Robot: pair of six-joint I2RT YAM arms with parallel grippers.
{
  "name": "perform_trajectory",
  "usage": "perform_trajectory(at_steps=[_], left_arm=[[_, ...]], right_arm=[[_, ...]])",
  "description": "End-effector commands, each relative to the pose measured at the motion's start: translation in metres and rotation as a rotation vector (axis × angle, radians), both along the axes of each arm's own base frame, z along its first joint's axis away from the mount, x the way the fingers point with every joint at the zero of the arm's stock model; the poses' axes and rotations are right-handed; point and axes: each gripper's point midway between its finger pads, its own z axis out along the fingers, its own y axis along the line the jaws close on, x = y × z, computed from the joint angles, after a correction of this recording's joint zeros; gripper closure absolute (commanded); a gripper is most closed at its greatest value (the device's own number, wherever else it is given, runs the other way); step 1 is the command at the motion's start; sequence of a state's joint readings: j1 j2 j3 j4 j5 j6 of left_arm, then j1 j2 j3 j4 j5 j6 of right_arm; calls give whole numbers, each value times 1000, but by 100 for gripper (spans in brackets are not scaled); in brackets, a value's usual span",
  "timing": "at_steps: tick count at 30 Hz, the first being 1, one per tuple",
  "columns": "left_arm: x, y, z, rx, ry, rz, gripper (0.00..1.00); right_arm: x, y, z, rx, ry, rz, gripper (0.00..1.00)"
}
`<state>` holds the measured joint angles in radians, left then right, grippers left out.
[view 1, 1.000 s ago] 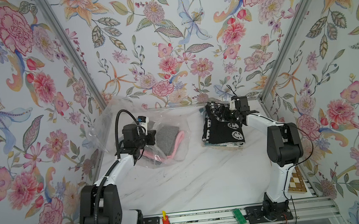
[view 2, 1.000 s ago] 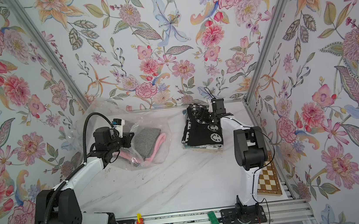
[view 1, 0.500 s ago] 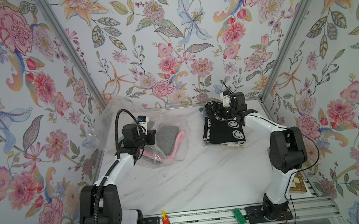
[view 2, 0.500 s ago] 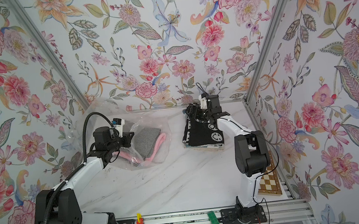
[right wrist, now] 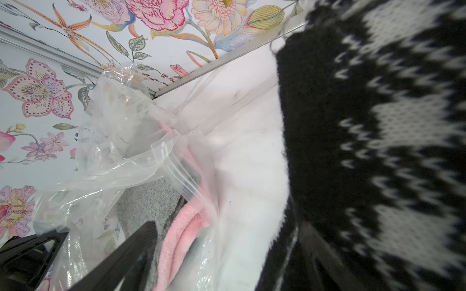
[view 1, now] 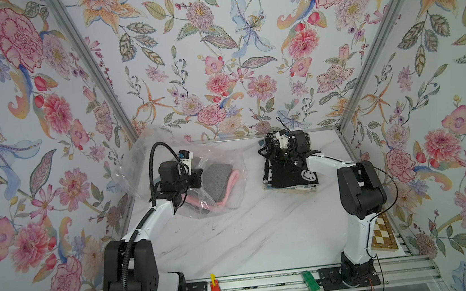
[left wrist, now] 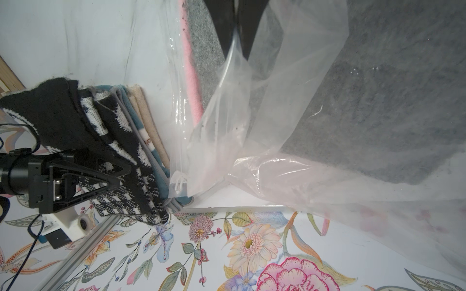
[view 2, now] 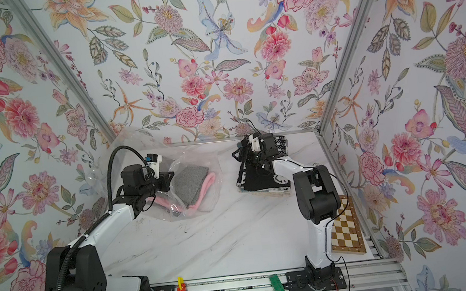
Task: Take the blanket out of the vacuum bag
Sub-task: Place the blanket at the center of the board.
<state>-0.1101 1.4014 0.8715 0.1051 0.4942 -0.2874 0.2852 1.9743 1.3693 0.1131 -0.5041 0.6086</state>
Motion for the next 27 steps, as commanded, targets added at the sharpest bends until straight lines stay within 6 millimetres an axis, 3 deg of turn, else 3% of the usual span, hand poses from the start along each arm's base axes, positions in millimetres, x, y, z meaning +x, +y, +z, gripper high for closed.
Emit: perform_trajectory(at_steps=[1, 4, 7, 11, 14, 18, 22, 27], left_arm=[[3, -5, 12, -4, -27, -20, 96], [3, -5, 11, -3, -25, -22, 96], [3, -5, 11, -3, -26, -21, 96], [3, -6, 10, -7, -22, -24, 96], [4, -6, 10, -9, -20, -26, 96], [4, -7, 10, -13, -20, -27, 96], [4, -7, 8, -11, -16, -27, 96], [4, -6, 6, -5, -14, -23, 96]], right_arm=[[-10, -7, 32, -20, -69, -26, 8], [-25, -15, 49, -19, -92, -53, 7], [-45, -22, 45, -22, -53, -63, 7], [-75, -29, 27, -19, 3, -71, 7], [-92, -44, 9, -46, 36, -117, 6], [-105, -61, -18, -51, 94, -152, 6], [-107, -63, -34, -49, 101, -142, 6], [-108, -58, -7, -71, 25, -134, 5]])
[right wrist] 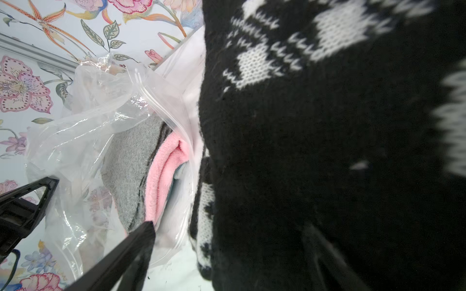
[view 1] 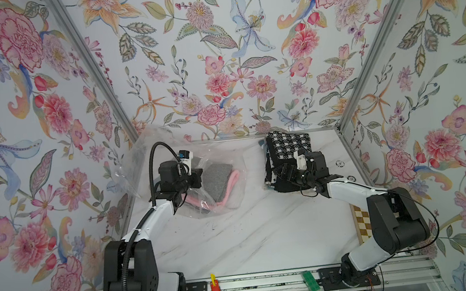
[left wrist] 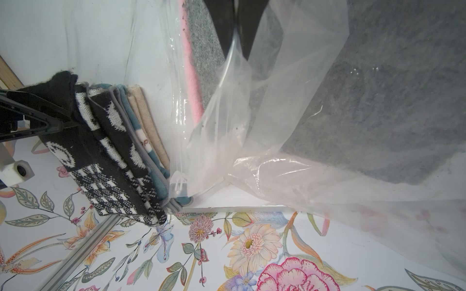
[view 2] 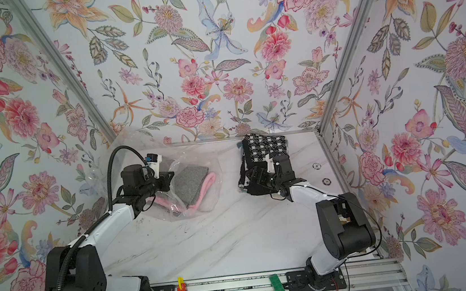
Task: Take the blanket out of the vacuum bag
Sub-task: Place the blanket at the center of the board.
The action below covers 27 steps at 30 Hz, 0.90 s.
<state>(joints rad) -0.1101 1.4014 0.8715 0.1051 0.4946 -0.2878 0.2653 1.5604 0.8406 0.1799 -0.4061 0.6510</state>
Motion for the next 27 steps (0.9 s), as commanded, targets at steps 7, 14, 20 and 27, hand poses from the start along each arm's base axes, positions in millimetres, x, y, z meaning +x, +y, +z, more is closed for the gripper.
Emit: perform_trajectory(at_steps=[7, 14, 20, 27], left_arm=[[3, -6, 8, -7, -16, -26, 96], [3, -8, 13, -19, -27, -32, 96], [2, -7, 16, -18, -35, -31, 96], [3, -8, 11, -19, -24, -32, 96]], right_arm=[[-7, -33, 51, -57, -104, -97, 2], [-5, -52, 16, -40, -10, -113, 1], [-2, -50, -16, -60, 92, -120, 1], [-7, -91, -38, -248, 192, -269, 1]])
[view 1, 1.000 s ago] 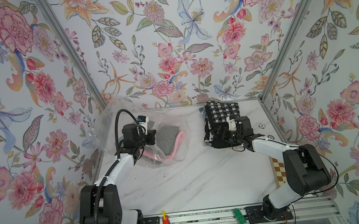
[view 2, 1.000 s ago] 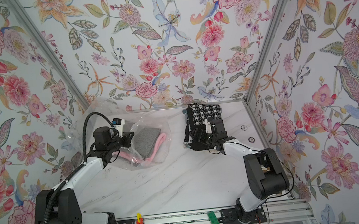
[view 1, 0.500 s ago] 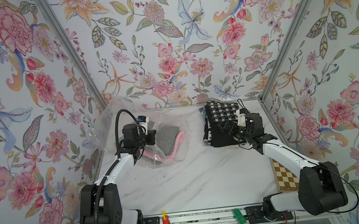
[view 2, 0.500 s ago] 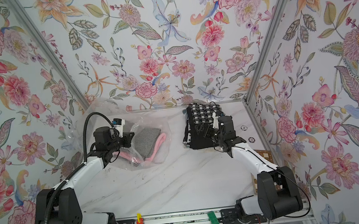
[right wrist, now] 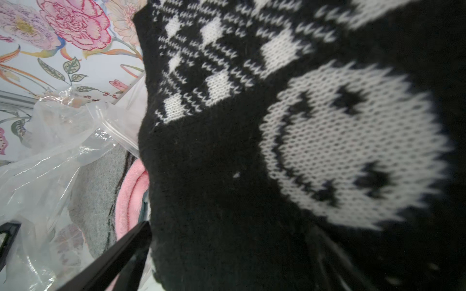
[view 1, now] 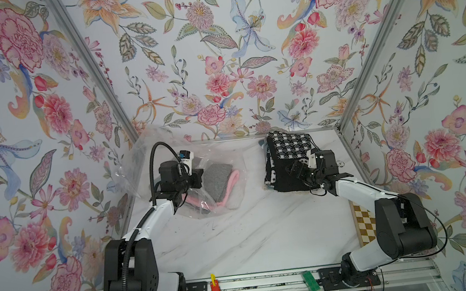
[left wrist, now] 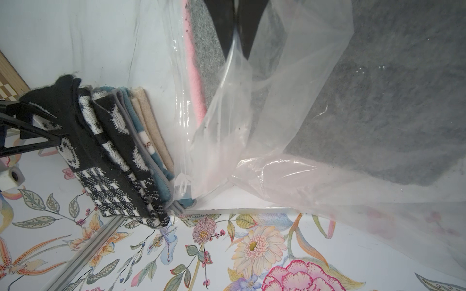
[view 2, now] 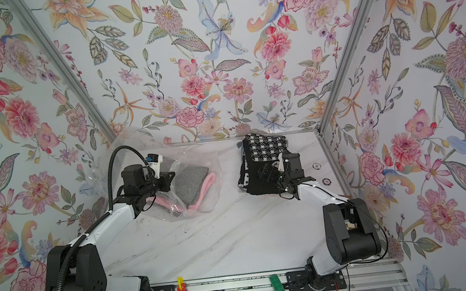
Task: Take the blanket out of the vacuum bag
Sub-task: Place the blanket at the center of the board.
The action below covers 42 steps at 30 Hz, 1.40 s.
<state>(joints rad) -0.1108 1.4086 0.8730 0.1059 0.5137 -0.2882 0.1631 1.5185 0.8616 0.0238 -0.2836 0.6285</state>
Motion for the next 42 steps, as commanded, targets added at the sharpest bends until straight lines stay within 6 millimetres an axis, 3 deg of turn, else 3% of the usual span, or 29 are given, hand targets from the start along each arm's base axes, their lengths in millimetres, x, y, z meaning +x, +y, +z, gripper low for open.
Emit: perform_trajectory(at_steps=[1, 10, 16, 20, 25, 36, 39, 42], left_arm=[[4, -4, 11, -11, -27, -13, 96], [5, -4, 10, -7, -21, -14, 96], [4, -5, 11, -8, -26, -15, 96], [4, -4, 12, -7, -28, -15, 96], [2, -5, 18, -14, -42, -17, 96], [0, -6, 28, -27, -64, -22, 96], [-2, -7, 35, -35, -81, -24, 96], [-3, -7, 40, -44, -95, -28, 95]], right_arm=[[-14, -32, -30, -150, 139, -92, 1], [14, -56, -31, -219, 146, -107, 1], [36, -55, -16, -239, 108, -75, 1], [38, -45, -4, -228, 89, -56, 1], [26, -30, 2, -208, 96, -34, 1], [6, 14, 53, -181, -33, 78, 0], [6, 35, 43, -132, -14, 134, 0], [3, 57, 18, -128, 41, 176, 0]])
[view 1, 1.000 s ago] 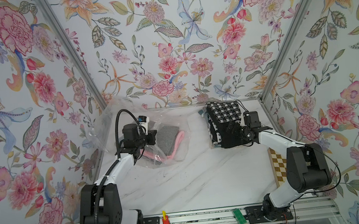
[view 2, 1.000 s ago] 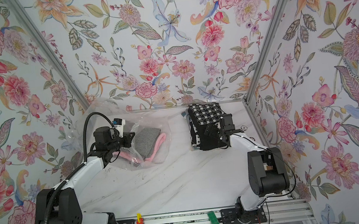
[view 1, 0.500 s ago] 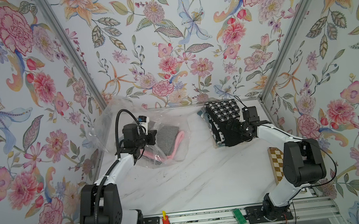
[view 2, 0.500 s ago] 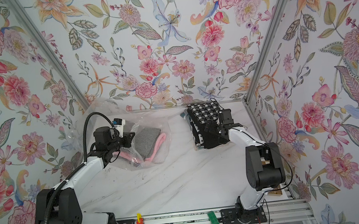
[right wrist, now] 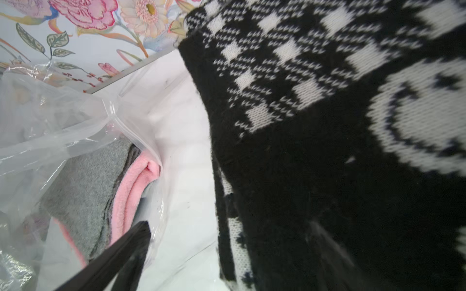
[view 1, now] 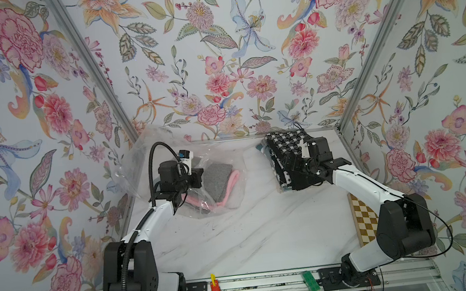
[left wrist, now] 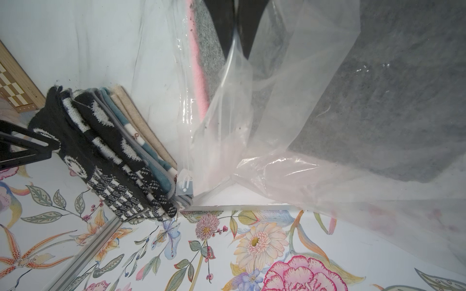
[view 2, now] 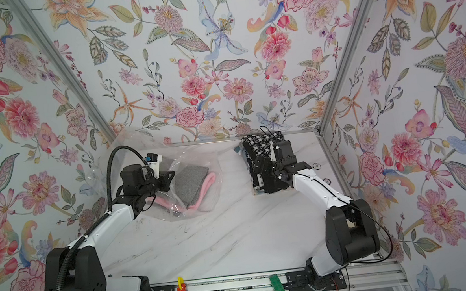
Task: Take the blanket out of the vacuum bag
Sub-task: Place the blanket at the center of the board.
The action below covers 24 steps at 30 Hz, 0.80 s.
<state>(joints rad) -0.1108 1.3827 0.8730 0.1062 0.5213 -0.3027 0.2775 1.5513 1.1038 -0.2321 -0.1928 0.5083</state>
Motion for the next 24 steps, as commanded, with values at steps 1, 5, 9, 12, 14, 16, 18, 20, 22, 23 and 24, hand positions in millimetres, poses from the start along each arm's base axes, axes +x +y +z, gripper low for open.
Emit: perform_trajectory(at_steps=[1, 5, 9, 12, 14, 16, 18, 20, 22, 23, 24], left_arm=[[-1, -6, 31, -26, -80, -27, 95], [-1, -6, 32, -25, -83, -25, 95], [4, 3, 27, -10, -77, -2, 95], [9, 11, 18, -11, -55, 16, 96], [11, 14, 16, -20, -46, 21, 97], [11, 16, 17, -25, -52, 20, 97], [10, 16, 22, -27, -65, 19, 97], [8, 16, 30, -24, -88, 15, 97], [3, 17, 40, -17, -125, 14, 97], [2, 18, 44, -10, -141, 18, 98], [0, 20, 47, -5, -153, 21, 100]], right_arm=[[-6, 27, -29, 12, 73, 52, 0], [-13, 45, -54, 21, 111, 77, 0], [-18, 58, -31, -14, 30, 119, 0], [-25, 64, 1, -57, -29, 143, 1], [-33, 69, 14, -54, -45, 161, 1], [-43, 80, 23, -19, -61, 184, 1], [-55, 98, 29, 40, -80, 219, 1], [-68, 122, 35, 109, -86, 272, 1], [-79, 143, 39, 160, -87, 315, 1], [-89, 159, 40, 184, -84, 347, 1], [-94, 168, 42, 203, -86, 363, 1]])
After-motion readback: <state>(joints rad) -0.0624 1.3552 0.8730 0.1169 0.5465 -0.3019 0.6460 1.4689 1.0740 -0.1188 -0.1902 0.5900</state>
